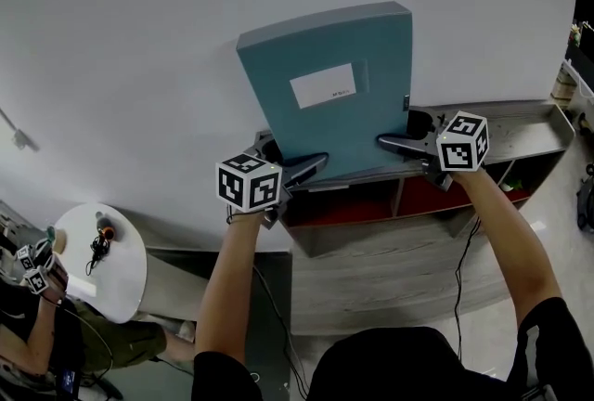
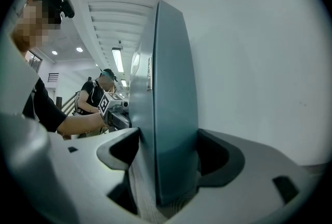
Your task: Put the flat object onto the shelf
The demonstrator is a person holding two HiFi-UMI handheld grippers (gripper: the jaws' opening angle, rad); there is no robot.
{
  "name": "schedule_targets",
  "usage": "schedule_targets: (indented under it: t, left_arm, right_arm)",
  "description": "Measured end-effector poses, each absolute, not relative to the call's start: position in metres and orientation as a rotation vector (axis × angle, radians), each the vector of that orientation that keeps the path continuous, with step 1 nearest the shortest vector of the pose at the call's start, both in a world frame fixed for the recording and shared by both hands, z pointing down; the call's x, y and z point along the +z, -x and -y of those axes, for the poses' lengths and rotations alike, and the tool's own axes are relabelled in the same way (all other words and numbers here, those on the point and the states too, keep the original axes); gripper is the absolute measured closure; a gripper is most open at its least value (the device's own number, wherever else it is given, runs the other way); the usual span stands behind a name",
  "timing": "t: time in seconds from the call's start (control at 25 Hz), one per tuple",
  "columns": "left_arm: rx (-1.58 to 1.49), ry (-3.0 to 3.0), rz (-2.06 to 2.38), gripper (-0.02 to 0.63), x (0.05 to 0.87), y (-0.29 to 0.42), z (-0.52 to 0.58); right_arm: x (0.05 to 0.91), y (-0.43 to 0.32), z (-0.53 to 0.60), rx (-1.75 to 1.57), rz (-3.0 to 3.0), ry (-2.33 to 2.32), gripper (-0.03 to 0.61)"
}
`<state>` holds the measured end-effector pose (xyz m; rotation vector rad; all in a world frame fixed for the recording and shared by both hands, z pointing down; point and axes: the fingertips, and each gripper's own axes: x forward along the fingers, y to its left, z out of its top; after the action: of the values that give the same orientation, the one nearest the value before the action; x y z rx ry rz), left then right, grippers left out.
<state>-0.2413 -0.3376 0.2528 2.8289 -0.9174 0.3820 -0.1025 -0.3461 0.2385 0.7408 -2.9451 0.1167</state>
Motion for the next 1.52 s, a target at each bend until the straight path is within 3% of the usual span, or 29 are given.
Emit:
schedule_targets:
  t: [0.16, 0.4, 0.8, 1.0, 1.52]
  left_arm:
    - [0.343, -2.806, 0.925, 0.238, 0.249, 0.245, 0.33]
    - [0.05, -2.757, 1.0, 0.238, 0.213, 0.267, 0.324]
    - [0.276, -2.777, 1.345, 0.247, 0.212, 0.261, 0.315]
    - [0.28, -2.742, 1.368, 0.279, 0.212, 0.266, 0.319]
    - [0.34, -2.707, 1.385, 0.293, 0.214, 0.266, 0.343]
  right_arm:
    - [0.239, 0.104, 0.345, 0.127, 2.944, -0.718, 0.23]
    - [0.236, 0.107, 0.346, 0.135, 2.94, -0.715, 0.229]
    - [0.243, 0.099, 0.337, 0.1, 2.956, -0.74, 0.229]
    - [0.244, 0.103, 0.339, 0.079, 2.946, -0.753, 0.235]
    - [0.25, 0.102, 0.354, 0.007, 2.894, -0.813, 0.241]
